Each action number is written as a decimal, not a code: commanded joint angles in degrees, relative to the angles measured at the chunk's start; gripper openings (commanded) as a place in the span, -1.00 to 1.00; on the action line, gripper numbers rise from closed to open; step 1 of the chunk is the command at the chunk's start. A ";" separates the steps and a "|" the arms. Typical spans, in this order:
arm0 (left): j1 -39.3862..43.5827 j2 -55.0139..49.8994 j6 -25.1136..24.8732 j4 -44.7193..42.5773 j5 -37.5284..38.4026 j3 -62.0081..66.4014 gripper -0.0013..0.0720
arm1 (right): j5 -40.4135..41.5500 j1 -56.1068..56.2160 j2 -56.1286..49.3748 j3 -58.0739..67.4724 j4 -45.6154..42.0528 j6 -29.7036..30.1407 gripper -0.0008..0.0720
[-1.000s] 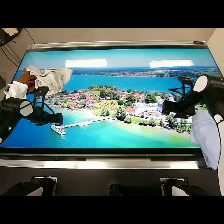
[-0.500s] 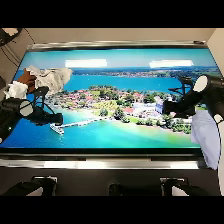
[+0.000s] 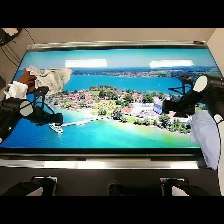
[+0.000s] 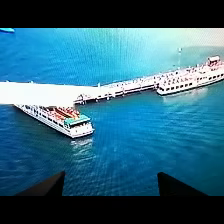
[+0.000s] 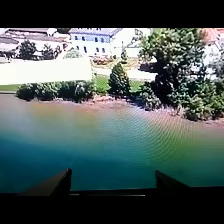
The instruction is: Fold the shirts.
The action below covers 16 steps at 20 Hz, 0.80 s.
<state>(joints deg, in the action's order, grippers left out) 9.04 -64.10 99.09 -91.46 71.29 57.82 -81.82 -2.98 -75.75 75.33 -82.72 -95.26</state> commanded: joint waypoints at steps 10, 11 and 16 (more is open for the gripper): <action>-0.22 -1.86 6.82 1.31 -14.27 0.39 0.88 | 14.32 0.02 -0.07 -0.07 0.20 2.27 0.73; -1.66 -3.45 6.82 1.27 -16.65 2.23 0.72 | 15.37 0.02 -0.07 -0.07 0.20 2.29 0.73; -23.52 -25.35 5.97 5.16 -1.64 33.88 0.95 | 15.98 0.02 -0.07 -0.07 0.15 2.99 0.72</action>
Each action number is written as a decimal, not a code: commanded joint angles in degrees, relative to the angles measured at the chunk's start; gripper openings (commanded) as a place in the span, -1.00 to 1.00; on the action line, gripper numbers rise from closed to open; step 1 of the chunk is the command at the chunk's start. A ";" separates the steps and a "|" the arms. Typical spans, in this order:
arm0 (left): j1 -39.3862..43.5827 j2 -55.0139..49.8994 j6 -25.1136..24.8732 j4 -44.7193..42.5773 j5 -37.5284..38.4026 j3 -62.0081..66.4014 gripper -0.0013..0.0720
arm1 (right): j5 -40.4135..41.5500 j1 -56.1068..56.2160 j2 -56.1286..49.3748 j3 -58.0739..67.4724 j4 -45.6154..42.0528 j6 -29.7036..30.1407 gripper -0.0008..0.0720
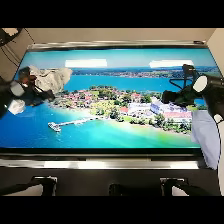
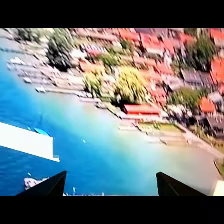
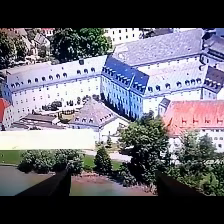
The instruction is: Fold the shirts.
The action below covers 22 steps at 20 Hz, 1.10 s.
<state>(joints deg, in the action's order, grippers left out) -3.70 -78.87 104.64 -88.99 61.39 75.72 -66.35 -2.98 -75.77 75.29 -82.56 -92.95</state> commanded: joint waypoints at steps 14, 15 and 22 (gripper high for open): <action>-32.81 -32.15 -5.95 13.29 4.76 32.85 0.95 | 2.19 0.02 -0.04 -0.04 8.87 1.66 0.72; -32.68 -33.35 -7.78 16.15 2.97 32.85 0.95 | 1.75 0.02 -0.04 -0.04 8.87 1.66 0.72; -31.82 -35.54 -10.38 18.49 1.68 33.16 -0.85 | -4.52 0.02 -0.04 -0.02 9.73 1.14 0.70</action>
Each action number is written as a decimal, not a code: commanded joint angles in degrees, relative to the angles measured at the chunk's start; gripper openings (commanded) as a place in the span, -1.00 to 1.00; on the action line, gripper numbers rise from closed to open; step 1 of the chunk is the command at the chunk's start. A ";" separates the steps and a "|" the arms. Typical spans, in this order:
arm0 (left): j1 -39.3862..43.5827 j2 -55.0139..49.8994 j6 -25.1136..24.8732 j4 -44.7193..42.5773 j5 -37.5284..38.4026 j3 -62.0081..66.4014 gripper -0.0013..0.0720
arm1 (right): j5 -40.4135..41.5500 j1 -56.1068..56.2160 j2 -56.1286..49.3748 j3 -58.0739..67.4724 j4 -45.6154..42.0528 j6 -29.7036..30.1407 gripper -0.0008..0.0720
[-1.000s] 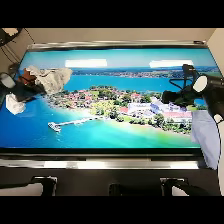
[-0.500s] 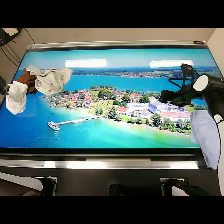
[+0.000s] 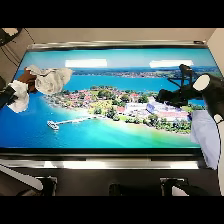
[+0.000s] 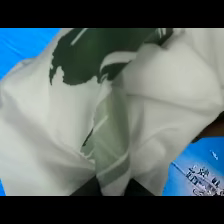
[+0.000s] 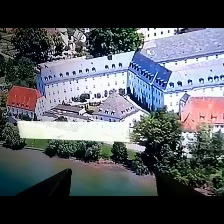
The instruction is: Fold the shirts.
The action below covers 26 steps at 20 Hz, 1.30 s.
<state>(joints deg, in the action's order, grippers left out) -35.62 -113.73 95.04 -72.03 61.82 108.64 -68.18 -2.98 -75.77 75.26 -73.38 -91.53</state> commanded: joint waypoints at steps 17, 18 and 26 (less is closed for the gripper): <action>45.03 52.52 -9.46 6.25 11.23 -4.68 -0.88 | -12.09 0.02 16.55 0.11 -0.22 -0.20 0.70; 50.73 52.41 -9.88 6.23 13.75 -7.61 -0.88 | -13.53 0.02 17.27 0.11 -0.59 -0.20 0.70; 76.00 37.64 -17.11 5.81 7.58 -32.87 -0.88 | -19.32 0.02 17.64 0.09 -0.79 -0.24 0.70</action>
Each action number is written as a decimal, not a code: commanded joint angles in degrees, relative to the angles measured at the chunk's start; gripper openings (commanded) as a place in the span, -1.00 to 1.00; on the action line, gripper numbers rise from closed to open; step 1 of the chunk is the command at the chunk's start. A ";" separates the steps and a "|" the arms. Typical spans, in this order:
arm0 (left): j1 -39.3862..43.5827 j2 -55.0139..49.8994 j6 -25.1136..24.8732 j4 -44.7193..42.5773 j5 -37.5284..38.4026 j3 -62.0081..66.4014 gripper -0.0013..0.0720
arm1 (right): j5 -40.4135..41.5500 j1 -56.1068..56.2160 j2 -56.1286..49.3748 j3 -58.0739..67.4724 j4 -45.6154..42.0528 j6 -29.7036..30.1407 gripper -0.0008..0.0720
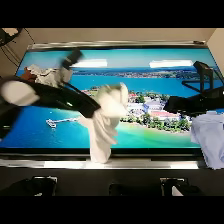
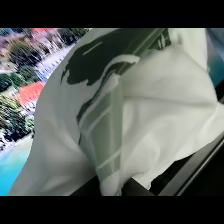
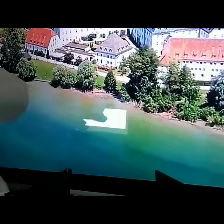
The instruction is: Fold the shirts.
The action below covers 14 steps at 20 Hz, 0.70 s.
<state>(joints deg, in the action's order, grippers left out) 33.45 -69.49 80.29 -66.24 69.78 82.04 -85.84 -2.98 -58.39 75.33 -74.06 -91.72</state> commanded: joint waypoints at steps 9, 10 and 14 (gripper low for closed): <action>-7.65 -13.68 -0.20 -0.39 15.91 4.76 1.00 | -0.26 0.02 -1.44 -1.51 0.94 0.81 0.74; -10.54 -12.13 -0.20 -0.42 18.75 3.61 1.00 | -0.68 0.02 -2.49 -3.06 1.66 1.86 0.80; -16.79 -2.86 -0.17 -0.39 19.06 -14.62 1.00 | 1.77 0.02 -8.13 -13.29 5.77 3.74 0.91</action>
<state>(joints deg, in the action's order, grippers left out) 21.12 -77.47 79.94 -66.70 86.28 77.01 -85.62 -2.98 -63.26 67.68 -71.50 -89.25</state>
